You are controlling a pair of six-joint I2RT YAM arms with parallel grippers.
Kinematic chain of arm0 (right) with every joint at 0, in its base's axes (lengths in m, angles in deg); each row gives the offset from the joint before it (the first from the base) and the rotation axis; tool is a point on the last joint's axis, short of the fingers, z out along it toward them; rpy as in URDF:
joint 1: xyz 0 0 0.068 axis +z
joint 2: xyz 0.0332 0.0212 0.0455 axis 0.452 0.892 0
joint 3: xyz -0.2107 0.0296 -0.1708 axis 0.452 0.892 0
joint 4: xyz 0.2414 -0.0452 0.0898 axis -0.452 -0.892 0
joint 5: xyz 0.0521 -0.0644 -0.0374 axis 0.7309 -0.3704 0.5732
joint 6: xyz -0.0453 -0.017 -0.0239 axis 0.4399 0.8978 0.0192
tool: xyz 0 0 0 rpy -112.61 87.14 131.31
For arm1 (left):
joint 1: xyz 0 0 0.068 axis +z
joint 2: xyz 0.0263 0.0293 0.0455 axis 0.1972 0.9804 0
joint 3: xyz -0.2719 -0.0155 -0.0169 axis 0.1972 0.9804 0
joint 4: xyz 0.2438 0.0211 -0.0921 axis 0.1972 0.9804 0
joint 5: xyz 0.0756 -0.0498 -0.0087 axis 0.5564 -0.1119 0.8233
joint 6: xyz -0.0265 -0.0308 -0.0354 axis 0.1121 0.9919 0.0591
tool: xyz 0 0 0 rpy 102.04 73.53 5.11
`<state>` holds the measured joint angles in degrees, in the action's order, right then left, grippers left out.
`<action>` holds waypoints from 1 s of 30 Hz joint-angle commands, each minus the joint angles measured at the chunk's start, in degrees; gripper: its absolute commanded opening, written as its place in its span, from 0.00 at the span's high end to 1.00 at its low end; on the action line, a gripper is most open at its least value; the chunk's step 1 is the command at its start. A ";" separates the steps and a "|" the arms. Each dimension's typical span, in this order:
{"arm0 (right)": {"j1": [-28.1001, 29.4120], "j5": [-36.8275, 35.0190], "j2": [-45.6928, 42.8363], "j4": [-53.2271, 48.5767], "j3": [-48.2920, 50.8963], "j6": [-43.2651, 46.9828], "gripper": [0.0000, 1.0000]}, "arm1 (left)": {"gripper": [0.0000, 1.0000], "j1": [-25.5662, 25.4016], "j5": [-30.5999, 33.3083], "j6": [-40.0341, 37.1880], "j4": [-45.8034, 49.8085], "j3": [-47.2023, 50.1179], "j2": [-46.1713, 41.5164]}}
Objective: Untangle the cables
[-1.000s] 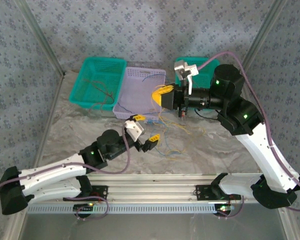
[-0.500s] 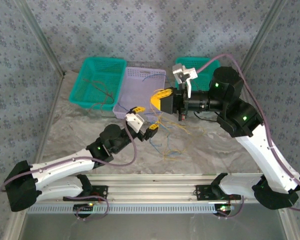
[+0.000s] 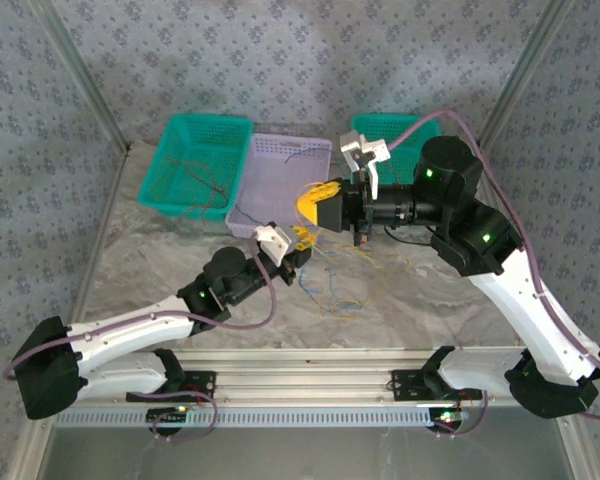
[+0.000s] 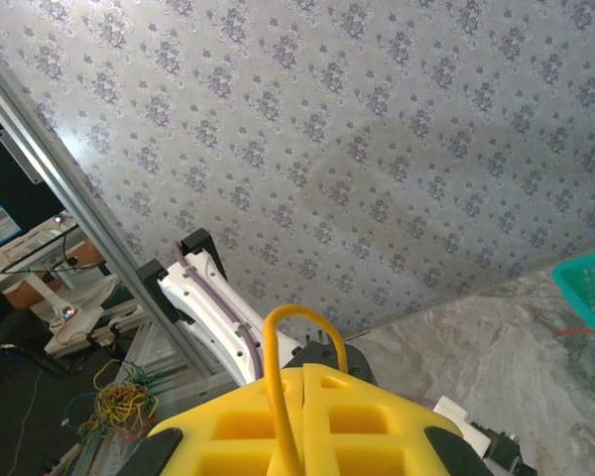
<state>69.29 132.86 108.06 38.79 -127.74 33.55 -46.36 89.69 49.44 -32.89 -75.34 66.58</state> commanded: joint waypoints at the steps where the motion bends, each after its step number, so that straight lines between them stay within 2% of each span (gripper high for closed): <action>1: 0.05 -2.86 -1.70 -0.54 0.83 1.00 1.00 | 0.97 0.28 -2.51 0.70 1.24 -3.50 -2.85; 4: -1.04 -5.40 -2.89 -1.28 2.81 1.33 1.00 | 1.00 0.34 -2.77 1.47 2.08 -2.56 -5.28; 8: -4.49 -13.22 -5.33 -1.38 7.19 1.47 1.00 | 1.00 0.34 -3.22 3.42 6.23 -2.27 -10.46; 14: -11.49 -28.82 -9.02 -1.10 17.55 0.10 1.00 | 1.00 0.34 -2.08 4.79 20.92 -5.67 -18.61; 19: -16.55 -34.75 -11.97 1.79 27.14 -3.37 1.00 | 1.00 0.56 2.16 2.32 28.99 -8.77 -22.87; 23: -18.44 -38.28 -13.91 3.14 32.82 -4.57 1.00 | 1.00 1.39 4.21 -1.19 30.74 -12.96 -23.34; 27: -19.54 -41.28 -16.57 3.93 38.57 -6.55 1.00 | 1.00 1.88 4.21 -5.17 33.55 -20.72 -19.96; 30: -20.12 -43.19 -18.35 5.40 42.18 -7.49 1.00 | 1.00 2.72 4.32 -8.19 32.06 -24.54 -16.96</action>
<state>49.70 93.63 91.78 41.24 -87.78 28.35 -44.48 92.88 45.92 -0.85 -95.67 47.98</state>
